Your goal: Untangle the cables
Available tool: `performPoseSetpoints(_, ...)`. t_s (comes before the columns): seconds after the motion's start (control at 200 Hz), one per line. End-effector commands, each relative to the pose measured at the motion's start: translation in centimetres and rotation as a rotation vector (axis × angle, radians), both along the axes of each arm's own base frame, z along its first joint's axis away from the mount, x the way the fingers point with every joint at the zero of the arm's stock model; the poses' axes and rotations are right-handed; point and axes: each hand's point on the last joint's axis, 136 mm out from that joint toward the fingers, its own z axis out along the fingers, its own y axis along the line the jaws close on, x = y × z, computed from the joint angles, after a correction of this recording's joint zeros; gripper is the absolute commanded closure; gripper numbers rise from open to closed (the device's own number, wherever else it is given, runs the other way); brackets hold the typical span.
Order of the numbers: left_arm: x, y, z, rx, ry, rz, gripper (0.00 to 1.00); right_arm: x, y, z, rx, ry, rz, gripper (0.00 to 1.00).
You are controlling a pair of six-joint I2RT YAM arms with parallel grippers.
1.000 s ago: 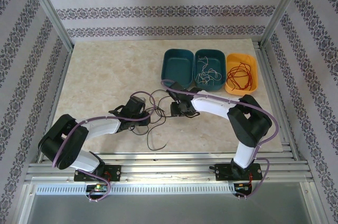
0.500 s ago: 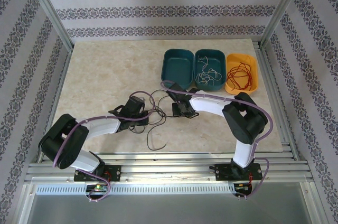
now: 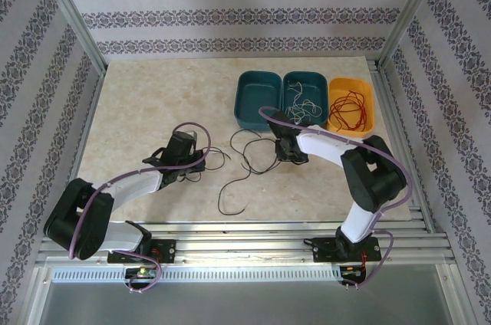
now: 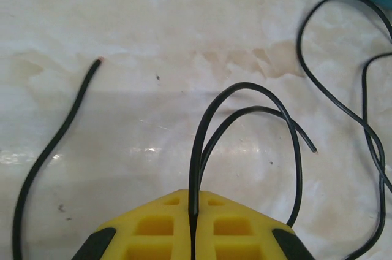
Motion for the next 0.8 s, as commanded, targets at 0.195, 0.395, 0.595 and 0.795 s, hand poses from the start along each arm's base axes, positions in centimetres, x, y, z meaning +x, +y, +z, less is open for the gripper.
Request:
performPoseSetpoints(0.195,-0.6,1.9,1.0,0.057,-0.016,0.011,1.0,-1.0,1.2,3.7,0.07,-0.086,0.038,0.6)
performPoseSetpoints(0.395,-0.6,1.6,2.2,0.021,-0.045,0.009,1.0,-0.6,3.5,3.5,0.069,-0.093,0.077,0.54)
performPoseSetpoints(0.595,-0.2,1.6,5.5,0.006,-0.123,0.002,1.0,-0.9,4.4,1.4,0.087,-0.046,0.085,0.52)
performPoseSetpoints(0.795,0.9,1.6,10.2,0.009,-0.225,0.0,1.0,-1.0,4.1,1.6,0.093,-0.056,0.076,0.51)
